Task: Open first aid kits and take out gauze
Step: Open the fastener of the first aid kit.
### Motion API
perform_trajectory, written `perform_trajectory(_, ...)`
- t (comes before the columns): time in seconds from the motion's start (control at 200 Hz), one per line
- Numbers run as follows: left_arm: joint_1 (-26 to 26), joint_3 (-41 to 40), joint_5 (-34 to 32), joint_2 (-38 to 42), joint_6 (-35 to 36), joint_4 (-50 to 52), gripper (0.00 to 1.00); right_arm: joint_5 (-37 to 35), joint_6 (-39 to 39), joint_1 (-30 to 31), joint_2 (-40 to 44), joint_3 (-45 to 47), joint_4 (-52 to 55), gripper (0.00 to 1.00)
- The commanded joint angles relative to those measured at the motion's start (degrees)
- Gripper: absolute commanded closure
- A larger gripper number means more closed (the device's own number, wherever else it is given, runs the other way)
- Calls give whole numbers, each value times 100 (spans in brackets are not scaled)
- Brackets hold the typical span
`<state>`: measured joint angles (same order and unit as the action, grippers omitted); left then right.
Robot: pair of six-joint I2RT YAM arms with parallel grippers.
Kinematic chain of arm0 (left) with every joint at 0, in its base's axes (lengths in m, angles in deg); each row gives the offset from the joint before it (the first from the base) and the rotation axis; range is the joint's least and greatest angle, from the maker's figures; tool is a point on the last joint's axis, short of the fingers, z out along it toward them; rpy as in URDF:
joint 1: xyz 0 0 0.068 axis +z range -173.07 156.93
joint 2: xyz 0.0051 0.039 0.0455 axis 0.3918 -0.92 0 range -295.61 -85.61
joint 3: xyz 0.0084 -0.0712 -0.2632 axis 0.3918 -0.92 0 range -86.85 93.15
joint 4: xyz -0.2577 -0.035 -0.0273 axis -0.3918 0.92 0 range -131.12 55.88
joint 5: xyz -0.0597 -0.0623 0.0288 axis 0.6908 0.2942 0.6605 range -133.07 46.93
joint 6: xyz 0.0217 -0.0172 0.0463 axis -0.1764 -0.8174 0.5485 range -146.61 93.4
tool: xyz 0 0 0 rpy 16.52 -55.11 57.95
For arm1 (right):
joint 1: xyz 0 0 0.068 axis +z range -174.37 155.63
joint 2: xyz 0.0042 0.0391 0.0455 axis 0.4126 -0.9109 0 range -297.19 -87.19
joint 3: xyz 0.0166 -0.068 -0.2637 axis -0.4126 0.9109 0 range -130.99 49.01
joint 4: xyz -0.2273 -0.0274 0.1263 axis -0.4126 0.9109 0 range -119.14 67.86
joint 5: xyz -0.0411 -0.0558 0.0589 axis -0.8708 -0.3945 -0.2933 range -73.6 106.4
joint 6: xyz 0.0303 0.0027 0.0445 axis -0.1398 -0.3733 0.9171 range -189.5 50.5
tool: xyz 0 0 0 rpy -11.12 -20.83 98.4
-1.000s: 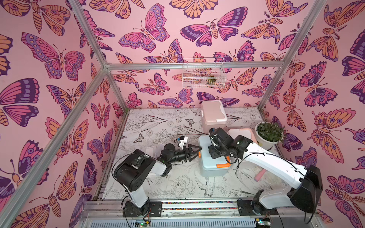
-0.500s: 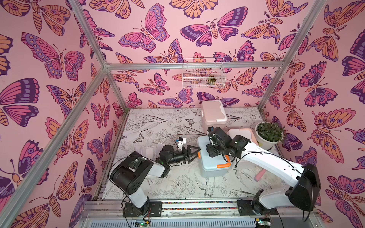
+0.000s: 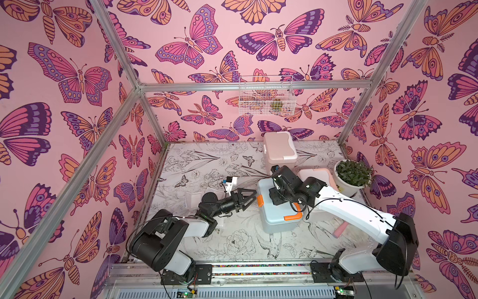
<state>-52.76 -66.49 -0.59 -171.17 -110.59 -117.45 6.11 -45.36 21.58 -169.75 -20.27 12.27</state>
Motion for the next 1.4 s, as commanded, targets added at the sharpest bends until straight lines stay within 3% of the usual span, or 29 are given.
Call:
perform_trajectory(0.0, 51, -94, 50, 229, 234, 326, 24, 373, 85, -21, -312, 202, 1075, 44)
perform_trajectory(0.125, 55, 33, -48, 869, 941, 2028, 24, 369, 84, -23, -61, -66, 1206, 40)
perform_trajectory(0.33, -45, 907, -930, 2444, 2977, 6610, 18, 65, 186, -19, 713, -206, 1275, 28)
perform_trajectory(0.561, -459, 1859, -1742, 2377, 4044, 8616, 13, -363, 339, -154, 1412, 392, 930, 14)
perform_trajectory(0.761, -1143, 2870, -2456, 1518, 4640, 9402, 8, -247, 389, -201, 1397, 715, 852, 13)
perform_trajectory(1.047, -1249, 3212, -2721, 557, 4891, 9523, 7, -167, 387, -233, 1373, 934, 781, 13)
perform_trajectory(1.392, -1054, 2506, -3048, 1088, 4668, 9542, 8, -79, 342, -251, 1355, 987, 737, 13)
